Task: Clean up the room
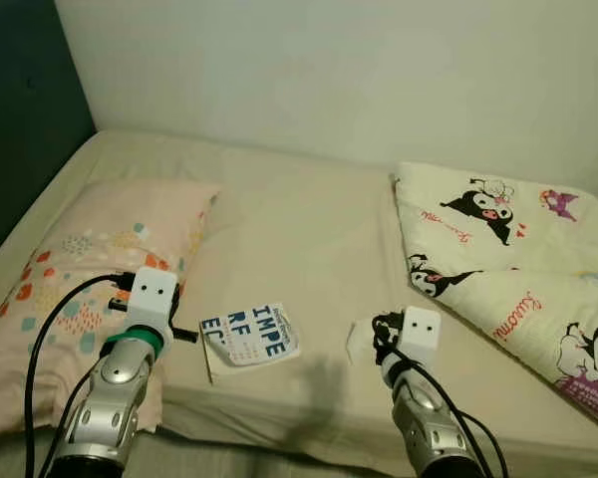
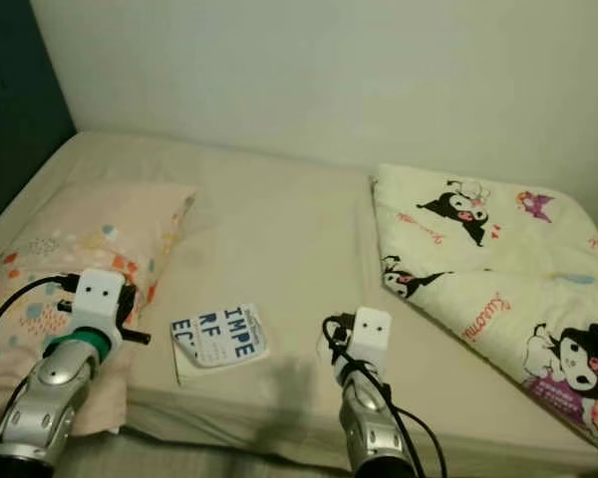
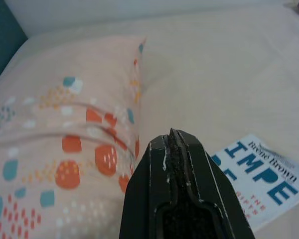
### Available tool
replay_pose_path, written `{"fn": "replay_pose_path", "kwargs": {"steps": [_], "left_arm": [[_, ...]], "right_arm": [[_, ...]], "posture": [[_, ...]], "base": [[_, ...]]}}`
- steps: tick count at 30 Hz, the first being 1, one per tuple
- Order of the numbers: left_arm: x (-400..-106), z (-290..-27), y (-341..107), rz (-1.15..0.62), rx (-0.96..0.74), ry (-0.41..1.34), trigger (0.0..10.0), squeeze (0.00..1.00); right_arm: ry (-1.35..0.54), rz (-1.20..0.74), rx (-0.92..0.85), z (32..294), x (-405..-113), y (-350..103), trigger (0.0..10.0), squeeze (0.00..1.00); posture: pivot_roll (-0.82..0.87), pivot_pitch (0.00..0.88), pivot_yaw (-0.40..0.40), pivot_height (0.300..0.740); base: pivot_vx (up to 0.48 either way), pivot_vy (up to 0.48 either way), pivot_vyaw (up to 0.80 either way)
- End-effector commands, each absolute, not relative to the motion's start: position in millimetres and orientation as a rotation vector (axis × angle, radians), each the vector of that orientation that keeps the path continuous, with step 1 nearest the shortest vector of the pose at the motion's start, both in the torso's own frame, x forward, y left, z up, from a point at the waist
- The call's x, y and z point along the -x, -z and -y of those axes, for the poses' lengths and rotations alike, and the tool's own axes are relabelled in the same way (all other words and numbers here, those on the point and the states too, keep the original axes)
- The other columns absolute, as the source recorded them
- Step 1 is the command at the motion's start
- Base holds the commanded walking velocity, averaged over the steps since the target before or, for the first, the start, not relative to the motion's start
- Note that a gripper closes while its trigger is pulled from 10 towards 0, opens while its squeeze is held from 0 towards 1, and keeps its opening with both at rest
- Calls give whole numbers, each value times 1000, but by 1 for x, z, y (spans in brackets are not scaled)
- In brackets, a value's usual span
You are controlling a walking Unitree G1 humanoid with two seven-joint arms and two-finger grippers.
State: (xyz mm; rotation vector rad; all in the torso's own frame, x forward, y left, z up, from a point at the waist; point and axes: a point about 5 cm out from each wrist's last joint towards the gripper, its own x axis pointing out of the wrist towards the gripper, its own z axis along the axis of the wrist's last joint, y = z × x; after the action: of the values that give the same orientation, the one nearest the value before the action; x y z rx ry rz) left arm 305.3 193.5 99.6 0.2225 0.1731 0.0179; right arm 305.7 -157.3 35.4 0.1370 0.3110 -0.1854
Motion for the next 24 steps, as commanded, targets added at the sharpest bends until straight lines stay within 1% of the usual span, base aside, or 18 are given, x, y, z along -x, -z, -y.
{"fn": "replay_pose_path", "kwargs": {"steps": [1, 7, 11, 16, 17, 22, 24], "left_arm": [[-302, -192, -90, -212, -232, -4, 10000, 0], [-302, -192, -90, -213, -235, -2, 10000, 0], [-301, -193, -90, -216, -242, 0, 10000, 0], [-300, -193, -89, -218, -247, -1, 10000, 0], [-300, -194, -88, -219, -250, -1, 10000, 0], [-298, -195, -88, -219, -257, -3, 10000, 0], [-295, -198, -89, -214, -264, -9, 10000, 0]], "right_arm": [[200, -339, -152, 160, -302, -29, 10000, 0], [197, -342, -154, 160, -302, -29, 10000, 0], [192, -341, -152, 158, -301, -28, 10000, 0], [190, -341, -151, 157, -303, -29, 10000, 0], [185, -341, -151, 155, -305, -30, 10000, 0], [172, -335, -148, 151, -310, -33, 10000, 0], [152, -313, -140, 147, -316, -39, 10000, 0]], "posture": [[141, 2, -3, 625], [141, 0, -3, 600], [143, 0, -3, 575], [145, 0, -8, 560], [146, 0, -9, 550], [153, 5, -14, 535], [165, 17, -24, 520]], "base": [[0, 0, 0], [0, 0, 0], [0, 0, 0], [0, 0, 0], [0, 0, 0], [0, 0, 0], [0, 0, 0]]}}
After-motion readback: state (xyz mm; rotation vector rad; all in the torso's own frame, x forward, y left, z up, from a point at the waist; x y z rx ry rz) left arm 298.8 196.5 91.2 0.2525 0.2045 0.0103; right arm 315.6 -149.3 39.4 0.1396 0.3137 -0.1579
